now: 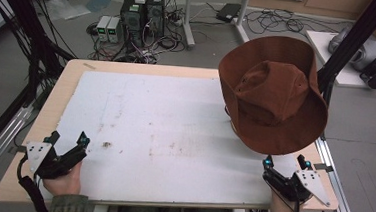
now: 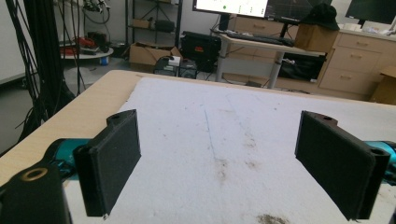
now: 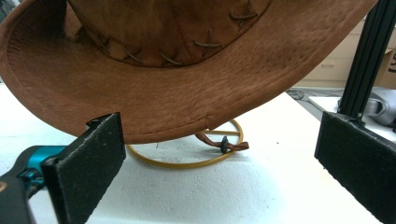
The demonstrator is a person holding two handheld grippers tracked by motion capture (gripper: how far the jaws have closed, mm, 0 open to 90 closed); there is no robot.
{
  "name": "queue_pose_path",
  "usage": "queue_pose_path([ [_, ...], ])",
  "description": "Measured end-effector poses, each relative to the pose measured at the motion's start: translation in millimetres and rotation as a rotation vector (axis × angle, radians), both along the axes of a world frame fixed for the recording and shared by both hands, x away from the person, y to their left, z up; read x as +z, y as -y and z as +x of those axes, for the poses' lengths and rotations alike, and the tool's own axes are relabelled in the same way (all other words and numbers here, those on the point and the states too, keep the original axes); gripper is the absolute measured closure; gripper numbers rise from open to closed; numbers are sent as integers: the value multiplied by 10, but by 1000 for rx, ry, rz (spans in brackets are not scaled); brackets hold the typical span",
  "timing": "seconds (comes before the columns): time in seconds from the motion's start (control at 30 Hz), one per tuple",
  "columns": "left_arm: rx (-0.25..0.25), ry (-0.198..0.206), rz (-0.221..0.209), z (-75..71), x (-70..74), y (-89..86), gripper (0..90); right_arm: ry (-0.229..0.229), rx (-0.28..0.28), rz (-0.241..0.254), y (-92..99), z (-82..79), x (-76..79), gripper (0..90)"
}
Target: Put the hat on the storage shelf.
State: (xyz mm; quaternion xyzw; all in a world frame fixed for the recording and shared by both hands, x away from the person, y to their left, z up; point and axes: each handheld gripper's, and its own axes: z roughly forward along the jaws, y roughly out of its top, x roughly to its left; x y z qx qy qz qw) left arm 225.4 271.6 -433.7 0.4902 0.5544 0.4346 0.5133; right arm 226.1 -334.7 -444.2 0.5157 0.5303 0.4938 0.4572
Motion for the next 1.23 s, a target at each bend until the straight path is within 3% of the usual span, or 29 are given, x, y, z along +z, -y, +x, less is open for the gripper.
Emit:
queue_pose_path([
  [1.23, -36, -23, 0, 24, -26, 46, 144, -40, 29, 14, 18, 37, 11, 10],
])
